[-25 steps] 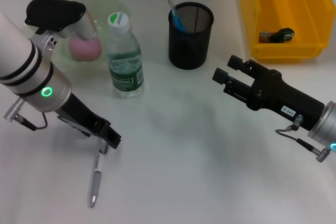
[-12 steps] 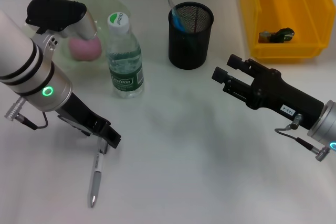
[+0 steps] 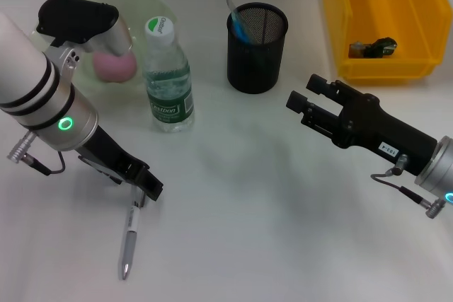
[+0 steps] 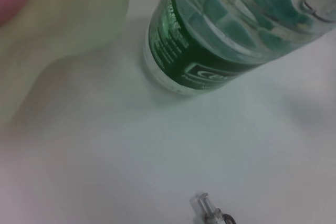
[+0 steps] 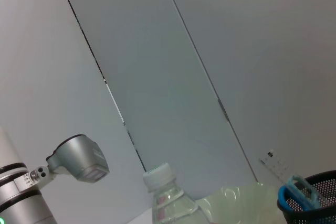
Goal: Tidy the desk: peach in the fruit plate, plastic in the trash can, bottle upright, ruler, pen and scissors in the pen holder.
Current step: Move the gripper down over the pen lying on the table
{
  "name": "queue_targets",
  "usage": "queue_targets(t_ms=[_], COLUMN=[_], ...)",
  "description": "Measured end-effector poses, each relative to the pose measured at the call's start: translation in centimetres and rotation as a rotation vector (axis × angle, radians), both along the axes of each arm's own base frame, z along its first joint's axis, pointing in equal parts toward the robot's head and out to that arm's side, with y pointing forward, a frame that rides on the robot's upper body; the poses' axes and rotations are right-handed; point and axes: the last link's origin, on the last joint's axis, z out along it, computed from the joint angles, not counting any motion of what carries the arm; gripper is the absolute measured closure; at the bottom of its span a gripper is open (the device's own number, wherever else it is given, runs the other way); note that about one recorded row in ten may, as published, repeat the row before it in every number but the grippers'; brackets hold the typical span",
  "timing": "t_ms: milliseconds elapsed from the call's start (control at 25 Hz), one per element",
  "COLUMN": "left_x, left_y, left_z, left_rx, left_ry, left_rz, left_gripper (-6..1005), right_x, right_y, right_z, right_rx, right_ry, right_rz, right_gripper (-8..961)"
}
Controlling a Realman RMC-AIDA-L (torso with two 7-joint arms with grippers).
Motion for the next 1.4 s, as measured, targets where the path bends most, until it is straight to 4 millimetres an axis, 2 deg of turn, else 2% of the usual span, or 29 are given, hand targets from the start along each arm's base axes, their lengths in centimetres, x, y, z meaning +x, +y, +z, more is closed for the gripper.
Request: queue_targets(t_ms=[1400], left_x=[0.29], left_y=[0.06], left_z=[-0.35], left_rx=[-0.007], left_ry=[0.02], left_rz=[-0.019], left_gripper=[244], right_x=[-0.01], right_y=[-0.09], right_z=[-0.16], right_rx=[-0.004], right_ry=[0.005], right_rz=[-0.006], right_gripper=[264])
